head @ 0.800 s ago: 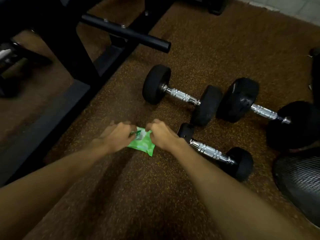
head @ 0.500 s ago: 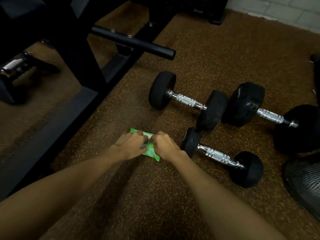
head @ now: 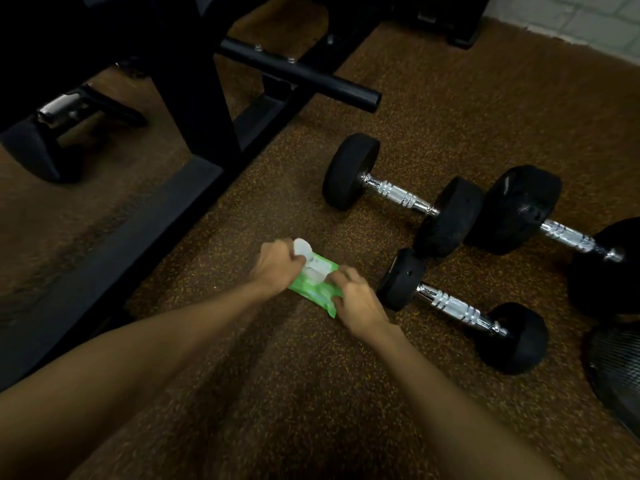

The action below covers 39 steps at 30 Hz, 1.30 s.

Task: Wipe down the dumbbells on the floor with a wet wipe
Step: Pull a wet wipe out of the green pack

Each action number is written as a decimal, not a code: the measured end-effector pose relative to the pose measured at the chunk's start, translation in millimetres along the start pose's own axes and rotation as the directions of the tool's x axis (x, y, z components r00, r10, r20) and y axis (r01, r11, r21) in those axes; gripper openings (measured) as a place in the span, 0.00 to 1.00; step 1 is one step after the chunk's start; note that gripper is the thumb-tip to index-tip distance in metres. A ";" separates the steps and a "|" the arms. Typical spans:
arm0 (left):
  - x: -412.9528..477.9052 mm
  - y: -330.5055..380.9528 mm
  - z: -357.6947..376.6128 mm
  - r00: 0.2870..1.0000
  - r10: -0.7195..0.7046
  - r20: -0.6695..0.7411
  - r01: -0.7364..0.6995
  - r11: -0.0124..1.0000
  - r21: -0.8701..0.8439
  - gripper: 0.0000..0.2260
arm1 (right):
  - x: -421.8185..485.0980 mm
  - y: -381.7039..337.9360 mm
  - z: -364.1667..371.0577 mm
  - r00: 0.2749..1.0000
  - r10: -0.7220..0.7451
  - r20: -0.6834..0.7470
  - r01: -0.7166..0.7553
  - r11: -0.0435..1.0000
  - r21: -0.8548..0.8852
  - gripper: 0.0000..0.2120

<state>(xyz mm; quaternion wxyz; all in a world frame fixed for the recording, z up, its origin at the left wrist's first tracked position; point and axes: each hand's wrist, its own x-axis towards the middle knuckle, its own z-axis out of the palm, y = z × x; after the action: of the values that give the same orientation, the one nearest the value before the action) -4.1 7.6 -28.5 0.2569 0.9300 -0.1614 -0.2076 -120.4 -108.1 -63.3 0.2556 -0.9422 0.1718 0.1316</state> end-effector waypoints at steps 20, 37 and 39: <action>19.9 -25.7 7.2 0.871 0.076 0.486 -0.324 0.832 0.450 0.39 | 31.3 -23.3 -13.7 0.997 -0.071 0.004 0.071 0.977 -0.203 0.13; 23.8 -32.9 19.5 0.894 0.199 0.401 -0.350 0.869 0.349 0.37 | 37.0 -24.7 -21.2 0.998 0.051 -0.045 -0.041 0.980 0.193 0.06; 23.8 -33.1 19.0 0.892 0.210 0.400 -0.358 0.869 0.342 0.37 | 37.0 -21.8 -20.1 0.993 0.068 -0.094 -0.039 0.959 0.282 0.05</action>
<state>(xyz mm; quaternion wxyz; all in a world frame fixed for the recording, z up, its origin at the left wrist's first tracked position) 13.9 17.2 -68.6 0.0528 0.8760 -0.3811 -0.2909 -75.1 -110.5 -49.4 0.3734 -0.8972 0.2269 0.0644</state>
